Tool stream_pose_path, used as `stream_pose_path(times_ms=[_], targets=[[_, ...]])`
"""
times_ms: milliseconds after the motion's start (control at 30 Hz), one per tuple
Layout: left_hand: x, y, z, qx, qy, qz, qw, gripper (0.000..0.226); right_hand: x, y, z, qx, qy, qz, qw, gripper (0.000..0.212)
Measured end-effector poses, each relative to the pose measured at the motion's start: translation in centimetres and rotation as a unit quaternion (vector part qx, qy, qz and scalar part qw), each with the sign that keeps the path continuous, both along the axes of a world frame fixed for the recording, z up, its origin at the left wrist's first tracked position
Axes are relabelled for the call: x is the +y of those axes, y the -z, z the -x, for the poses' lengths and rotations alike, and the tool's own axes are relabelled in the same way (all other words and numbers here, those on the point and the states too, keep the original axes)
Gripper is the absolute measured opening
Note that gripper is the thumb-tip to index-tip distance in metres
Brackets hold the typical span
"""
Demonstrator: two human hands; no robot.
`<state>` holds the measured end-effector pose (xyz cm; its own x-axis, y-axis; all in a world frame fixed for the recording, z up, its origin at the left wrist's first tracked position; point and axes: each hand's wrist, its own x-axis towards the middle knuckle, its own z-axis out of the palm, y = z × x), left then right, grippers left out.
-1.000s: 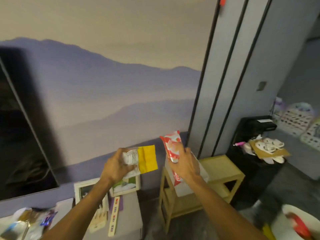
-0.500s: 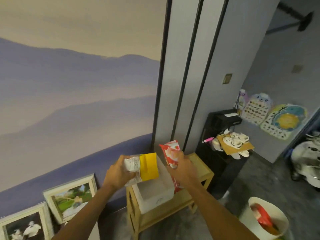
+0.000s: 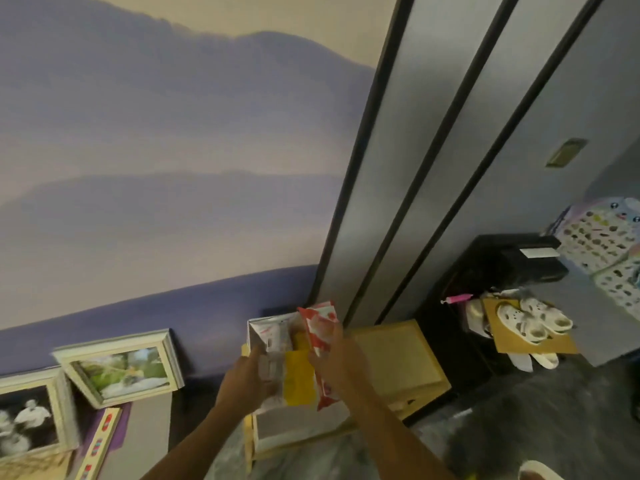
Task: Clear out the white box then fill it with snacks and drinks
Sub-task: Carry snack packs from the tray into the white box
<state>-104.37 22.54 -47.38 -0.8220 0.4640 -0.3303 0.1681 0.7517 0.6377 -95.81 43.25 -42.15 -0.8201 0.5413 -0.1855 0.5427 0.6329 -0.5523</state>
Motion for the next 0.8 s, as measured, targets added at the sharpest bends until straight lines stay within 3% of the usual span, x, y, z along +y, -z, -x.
stream_pose_path(times_ms=[100,200,233,333,533,700,800], targets=[[1.7,2.3,-1.2,-0.031,-0.012,0.028,0.999,0.084,0.7,2.4,0.8,-0.026,-0.043,-0.016,0.999,0.080],[3.0,6.6,-2.2,-0.061,-0.031,0.068,0.995,0.074,1.9,6.2,1.7,-0.025,-0.077,0.015,0.997,0.113],[3.3,7.2,-2.7,-0.072,-0.051,0.074,0.993,0.072,2.0,7.6,1.8,-0.028,-0.088,0.013,0.996,0.115],[5.1,6.3,-4.7,-0.056,-0.114,0.127,0.984,0.058,1.6,12.5,2.0,-0.024,-0.121,0.035,0.992,0.100],[6.6,8.0,-5.2,-0.044,-0.117,0.218,0.968,0.076,1.6,23.4,1.5,-0.027,-0.093,0.050,0.994,0.085],[6.2,8.6,-6.0,-0.007,-0.090,0.219,0.972,0.086,0.9,17.0,1.8,0.037,-0.018,-0.001,0.999,0.088],[5.1,8.7,-7.0,-0.006,-0.080,0.198,0.977,0.090,1.0,15.3,0.8,0.046,-0.076,0.039,0.995,0.073]])
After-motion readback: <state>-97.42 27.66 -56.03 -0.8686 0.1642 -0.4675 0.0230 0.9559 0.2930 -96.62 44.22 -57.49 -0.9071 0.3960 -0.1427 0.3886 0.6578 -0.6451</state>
